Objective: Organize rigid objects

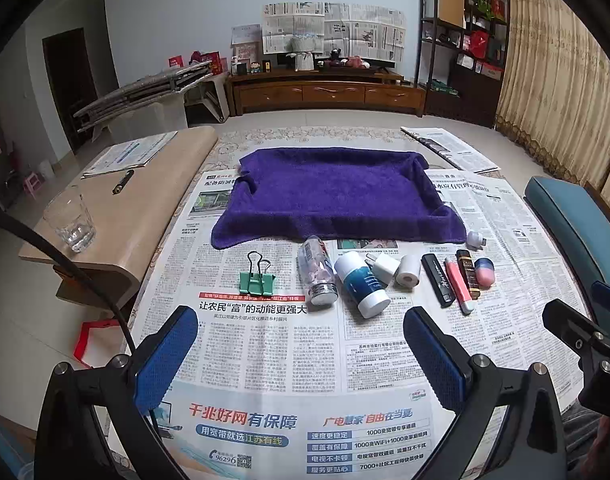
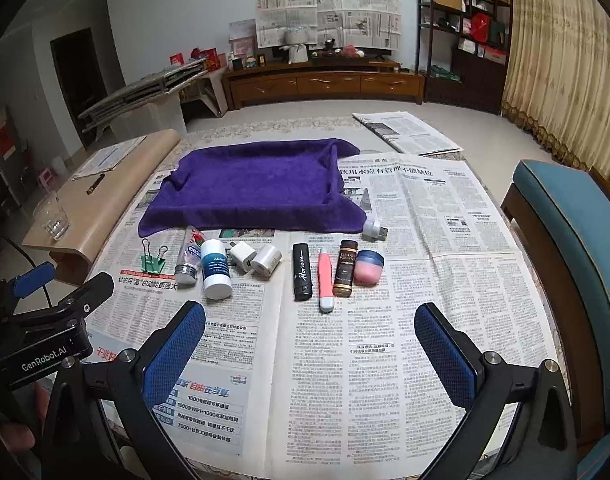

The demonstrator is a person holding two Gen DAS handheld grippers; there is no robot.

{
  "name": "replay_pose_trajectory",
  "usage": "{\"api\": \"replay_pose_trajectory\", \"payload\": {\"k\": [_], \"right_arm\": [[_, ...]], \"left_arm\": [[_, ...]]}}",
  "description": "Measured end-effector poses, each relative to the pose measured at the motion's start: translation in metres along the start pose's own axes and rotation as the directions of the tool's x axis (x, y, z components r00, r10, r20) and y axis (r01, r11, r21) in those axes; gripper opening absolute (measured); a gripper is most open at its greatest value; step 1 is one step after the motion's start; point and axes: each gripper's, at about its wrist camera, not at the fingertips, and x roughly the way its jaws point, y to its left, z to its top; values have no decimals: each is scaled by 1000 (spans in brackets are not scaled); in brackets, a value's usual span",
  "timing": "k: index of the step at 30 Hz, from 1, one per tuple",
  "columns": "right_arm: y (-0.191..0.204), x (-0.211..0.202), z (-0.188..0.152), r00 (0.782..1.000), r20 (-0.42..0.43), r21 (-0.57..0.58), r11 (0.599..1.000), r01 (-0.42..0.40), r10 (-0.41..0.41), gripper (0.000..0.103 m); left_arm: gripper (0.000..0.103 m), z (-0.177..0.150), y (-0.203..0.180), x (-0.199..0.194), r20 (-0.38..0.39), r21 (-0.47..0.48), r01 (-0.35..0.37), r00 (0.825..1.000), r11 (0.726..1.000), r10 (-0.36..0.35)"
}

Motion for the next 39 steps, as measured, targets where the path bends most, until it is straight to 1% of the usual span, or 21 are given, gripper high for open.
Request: {"api": "replay_pose_trajectory", "payload": {"k": [9, 39], "right_arm": [[2, -2, 0, 1000, 3, -8, 1000, 2, -2, 103], [1, -6, -1, 1000, 13, -11, 1000, 10, -10, 103]], "left_arm": [[103, -2, 1, -1, 5, -2, -11, 1000, 1000, 11], [103, -2, 3, -5, 6, -1, -11, 1000, 1000, 11]]}}
